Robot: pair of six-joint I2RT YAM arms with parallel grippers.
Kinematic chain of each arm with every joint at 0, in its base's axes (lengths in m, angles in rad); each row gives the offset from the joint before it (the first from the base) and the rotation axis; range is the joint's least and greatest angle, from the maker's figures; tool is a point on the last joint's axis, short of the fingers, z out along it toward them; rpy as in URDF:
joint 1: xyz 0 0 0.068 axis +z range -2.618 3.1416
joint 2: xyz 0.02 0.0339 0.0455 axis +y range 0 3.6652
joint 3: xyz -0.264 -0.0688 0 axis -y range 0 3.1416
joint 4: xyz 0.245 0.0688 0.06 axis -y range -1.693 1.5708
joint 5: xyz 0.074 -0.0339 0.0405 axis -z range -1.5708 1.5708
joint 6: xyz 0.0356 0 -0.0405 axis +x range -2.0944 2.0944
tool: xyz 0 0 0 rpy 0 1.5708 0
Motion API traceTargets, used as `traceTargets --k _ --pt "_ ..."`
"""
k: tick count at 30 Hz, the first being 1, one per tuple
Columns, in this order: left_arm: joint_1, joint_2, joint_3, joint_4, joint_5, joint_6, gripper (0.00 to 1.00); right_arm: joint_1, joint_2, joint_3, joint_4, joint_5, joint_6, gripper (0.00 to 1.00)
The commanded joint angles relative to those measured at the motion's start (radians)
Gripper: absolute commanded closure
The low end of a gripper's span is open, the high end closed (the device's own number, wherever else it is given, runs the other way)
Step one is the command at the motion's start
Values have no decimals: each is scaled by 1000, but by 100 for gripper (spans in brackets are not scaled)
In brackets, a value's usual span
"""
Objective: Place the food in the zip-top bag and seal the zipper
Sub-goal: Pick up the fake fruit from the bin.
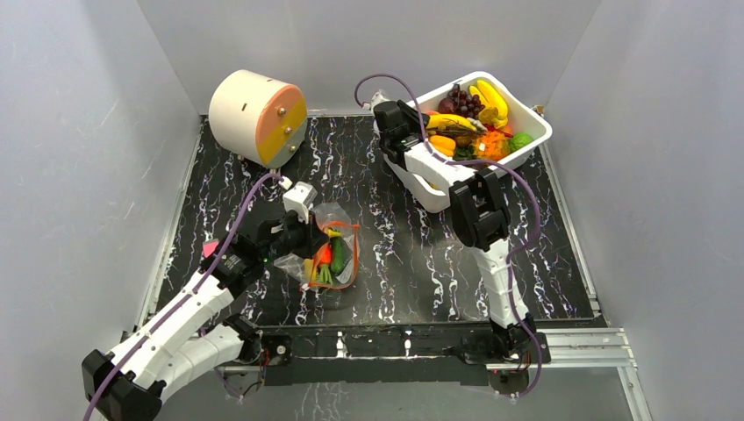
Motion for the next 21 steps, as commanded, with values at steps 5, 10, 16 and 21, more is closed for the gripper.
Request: traceTargets --k 5,10,16,21 --pt "-4 -28 23 8 -9 5 100 39 -190 -66 -15 11 102 82" --pt "-4 -32 17 14 -10 1 100 61 -272 -117 -40 -2 150 84" --pt "-4 -30 15 17 -19 -6 100 83 -376 -192 -67 -14 215 84" --pt "-4 -15 17 36 -18 -30 100 103 -446 -243 -80 -8 243 85"
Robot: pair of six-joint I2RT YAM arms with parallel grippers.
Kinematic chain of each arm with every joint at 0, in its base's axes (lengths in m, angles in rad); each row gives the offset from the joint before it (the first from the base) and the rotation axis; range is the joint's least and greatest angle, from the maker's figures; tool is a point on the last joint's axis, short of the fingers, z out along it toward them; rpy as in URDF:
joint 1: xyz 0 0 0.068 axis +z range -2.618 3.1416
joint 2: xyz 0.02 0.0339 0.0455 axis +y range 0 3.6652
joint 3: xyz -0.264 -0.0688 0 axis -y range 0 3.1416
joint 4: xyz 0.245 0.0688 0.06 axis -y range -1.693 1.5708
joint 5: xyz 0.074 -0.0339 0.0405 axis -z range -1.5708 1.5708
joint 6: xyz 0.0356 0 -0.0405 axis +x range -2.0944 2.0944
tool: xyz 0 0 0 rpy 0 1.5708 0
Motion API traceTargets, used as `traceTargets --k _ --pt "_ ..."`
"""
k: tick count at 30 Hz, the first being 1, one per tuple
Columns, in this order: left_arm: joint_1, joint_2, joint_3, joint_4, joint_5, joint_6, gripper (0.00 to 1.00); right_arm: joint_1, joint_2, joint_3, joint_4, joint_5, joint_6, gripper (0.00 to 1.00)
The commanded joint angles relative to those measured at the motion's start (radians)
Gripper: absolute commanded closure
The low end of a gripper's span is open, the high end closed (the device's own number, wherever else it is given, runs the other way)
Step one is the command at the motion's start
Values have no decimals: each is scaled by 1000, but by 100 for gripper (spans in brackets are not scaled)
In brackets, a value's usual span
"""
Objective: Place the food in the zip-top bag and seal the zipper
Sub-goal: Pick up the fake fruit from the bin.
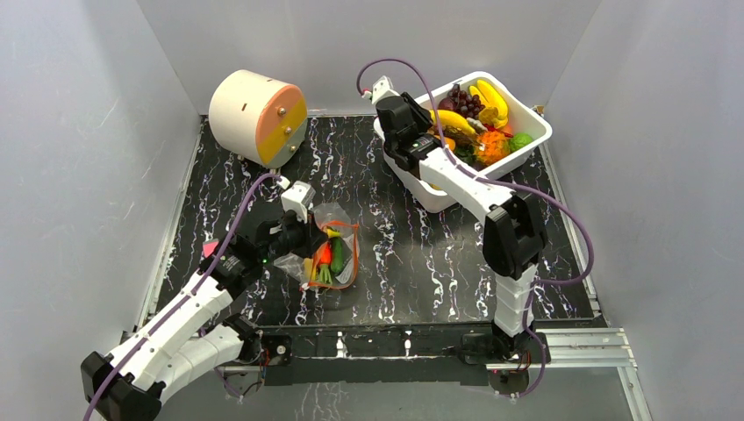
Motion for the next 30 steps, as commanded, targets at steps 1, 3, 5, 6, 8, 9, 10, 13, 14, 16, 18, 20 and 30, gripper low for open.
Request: traceTargets --k 1,3,5,6,8,9,10,13,14,16,18,20,30 --pt "-4 0 22 35 -6 -30 100 16 -91 -25 -5 7 66 85" --pt "-4 10 35 35 -11 -46 100 28 -126 -31 -44 -10 111 85" --pt "-4 22 41 48 -21 -61 100 40 -161 -35 -83 -49 167 85" --pt "-4 28 45 55 -30 -67 100 48 -180 -40 -97 -72 196 85" --pt "-4 47 56 61 -49 -81 100 60 -219 -60 -111 -112 241 85" --pt "-4 58 65 61 -60 -87 100 68 -249 -73 -111 -124 259 85" --pt "-4 71 76 60 -72 -93 100 73 -269 -84 -113 -137 276 85" --pt "-4 106 105 64 -100 -110 100 77 -330 -114 -131 -202 338 85" --pt "-5 118 113 71 -107 -116 100 79 -352 -126 -141 -243 366 85" --pt "-4 139 120 85 -125 -133 100 83 -403 -158 -145 -315 398 85" --pt "-4 154 122 101 -146 -156 100 87 -463 -206 -133 -383 421 85" --pt "-4 167 118 114 -159 -179 100 87 -526 -262 -110 -437 440 85" --pt "-4 194 149 124 -159 -209 100 86 -804 -502 50 -825 583 86"
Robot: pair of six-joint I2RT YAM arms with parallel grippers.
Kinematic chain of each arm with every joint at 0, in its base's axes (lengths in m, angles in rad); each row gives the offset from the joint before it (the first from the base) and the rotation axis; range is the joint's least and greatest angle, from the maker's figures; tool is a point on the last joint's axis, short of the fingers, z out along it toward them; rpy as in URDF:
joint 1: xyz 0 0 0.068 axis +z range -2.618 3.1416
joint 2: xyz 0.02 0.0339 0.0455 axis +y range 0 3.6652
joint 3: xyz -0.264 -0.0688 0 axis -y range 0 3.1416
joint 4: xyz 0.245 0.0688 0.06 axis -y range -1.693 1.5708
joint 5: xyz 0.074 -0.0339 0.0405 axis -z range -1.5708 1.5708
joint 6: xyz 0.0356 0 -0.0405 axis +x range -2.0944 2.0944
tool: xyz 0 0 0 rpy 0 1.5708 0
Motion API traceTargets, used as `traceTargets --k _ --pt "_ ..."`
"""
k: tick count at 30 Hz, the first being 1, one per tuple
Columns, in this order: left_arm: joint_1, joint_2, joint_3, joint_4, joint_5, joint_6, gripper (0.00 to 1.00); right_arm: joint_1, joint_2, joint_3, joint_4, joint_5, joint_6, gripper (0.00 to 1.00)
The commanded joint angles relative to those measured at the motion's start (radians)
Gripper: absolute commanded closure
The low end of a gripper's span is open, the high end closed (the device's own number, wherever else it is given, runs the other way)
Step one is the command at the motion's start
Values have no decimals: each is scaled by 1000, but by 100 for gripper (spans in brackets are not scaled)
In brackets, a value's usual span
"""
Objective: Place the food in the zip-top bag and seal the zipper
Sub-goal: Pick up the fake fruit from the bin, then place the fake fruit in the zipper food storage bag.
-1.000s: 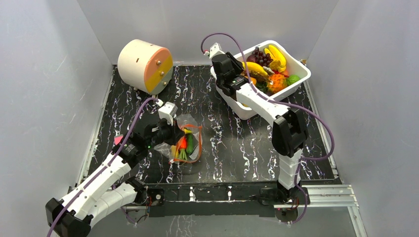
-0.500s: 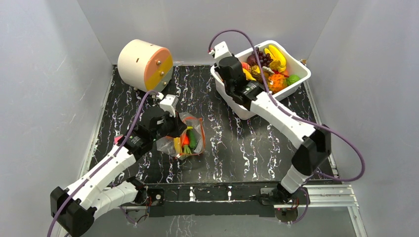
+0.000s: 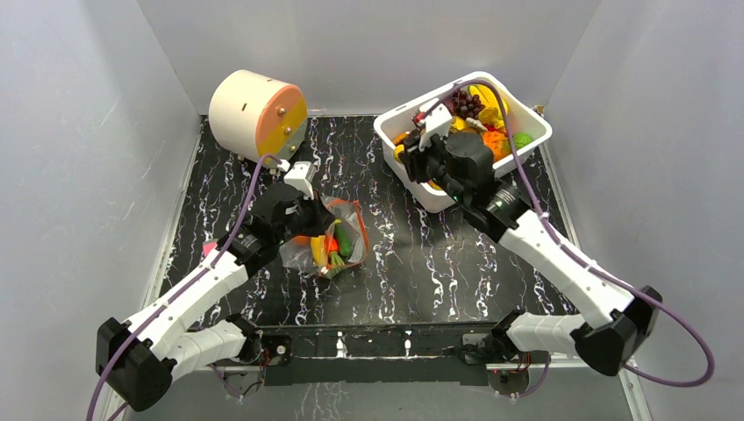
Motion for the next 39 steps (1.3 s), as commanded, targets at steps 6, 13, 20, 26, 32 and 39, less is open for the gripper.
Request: traceTargets --k 6,13,20,26,32,39 --pt "-4 4 72 22 10 -41 100 3 -177 -118 163 -343 83 86" --pt "-4 -17 75 -10 41 -54 100 3 -235 -195 196 -553 98 86" --pt "-5 -28 66 -34 76 -37 100 4 -282 -231 199 -689 64 86" --pt "-4 -40 68 -40 116 -34 100 4 -321 -265 218 -737 42 85" --pt "-4 -44 90 -60 135 -28 100 4 -341 -289 219 -775 -1 87" --pt "-5 -25 106 -59 171 -9 100 4 -357 -326 232 -969 -96 87"
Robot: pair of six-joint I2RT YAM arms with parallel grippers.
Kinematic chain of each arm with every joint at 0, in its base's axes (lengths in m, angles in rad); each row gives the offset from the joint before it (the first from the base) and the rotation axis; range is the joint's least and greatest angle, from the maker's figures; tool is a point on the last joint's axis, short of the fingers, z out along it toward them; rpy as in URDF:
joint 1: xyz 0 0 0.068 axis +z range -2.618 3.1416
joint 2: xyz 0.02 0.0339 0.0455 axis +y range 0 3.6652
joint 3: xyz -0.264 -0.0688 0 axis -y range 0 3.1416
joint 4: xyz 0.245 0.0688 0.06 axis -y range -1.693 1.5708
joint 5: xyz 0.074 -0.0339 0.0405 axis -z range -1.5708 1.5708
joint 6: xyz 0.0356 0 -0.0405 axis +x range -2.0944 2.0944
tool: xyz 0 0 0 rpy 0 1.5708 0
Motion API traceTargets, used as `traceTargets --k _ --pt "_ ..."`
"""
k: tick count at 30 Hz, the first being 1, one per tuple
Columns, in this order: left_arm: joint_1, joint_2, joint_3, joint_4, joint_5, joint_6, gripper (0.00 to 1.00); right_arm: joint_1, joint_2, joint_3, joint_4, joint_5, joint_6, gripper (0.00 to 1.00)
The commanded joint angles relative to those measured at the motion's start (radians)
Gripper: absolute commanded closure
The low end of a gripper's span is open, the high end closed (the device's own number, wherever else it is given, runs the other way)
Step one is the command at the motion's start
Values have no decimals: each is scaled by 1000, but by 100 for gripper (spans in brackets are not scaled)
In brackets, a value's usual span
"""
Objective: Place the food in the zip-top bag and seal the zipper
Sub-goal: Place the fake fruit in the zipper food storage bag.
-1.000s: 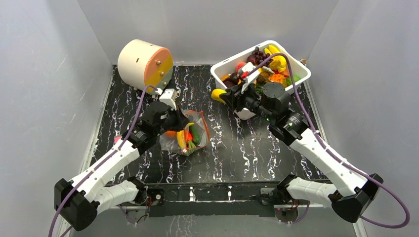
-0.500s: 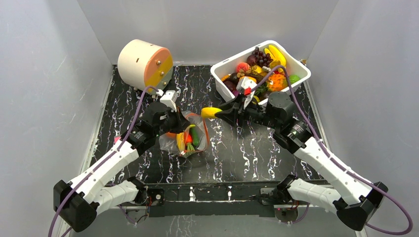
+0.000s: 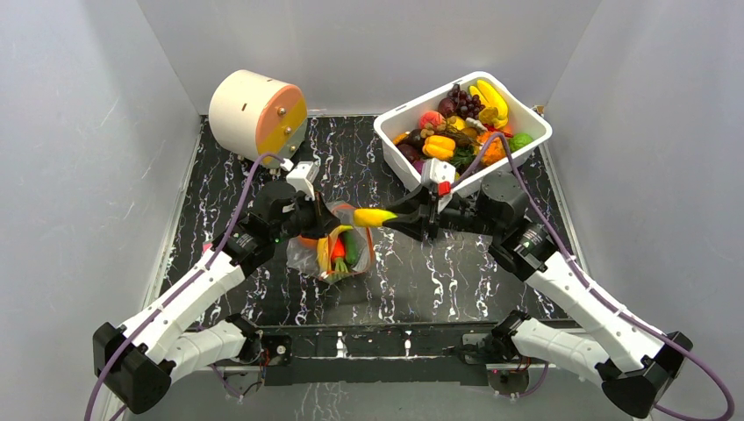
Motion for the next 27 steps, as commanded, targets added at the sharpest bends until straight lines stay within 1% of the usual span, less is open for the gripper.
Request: traceTargets --k 1,4,8,13,20,27 --pt "-4 -3 67 -7 45 22 100 3 -42 -21 55 -153 -88 87" --pt "-4 5 79 -15 57 30 100 4 -75 -64 34 -190 -142 86" --pt "-4 0 72 3 82 23 100 3 -95 -115 62 -257 -194 86" --pt "-4 2 66 10 116 7 100 3 -69 -145 100 -352 -244 88" --pt "-4 3 86 -30 153 18 100 4 -34 -185 199 -392 -265 90" --pt "-4 -12 64 -25 153 22 100 24 19 -182 188 -442 -308 91"
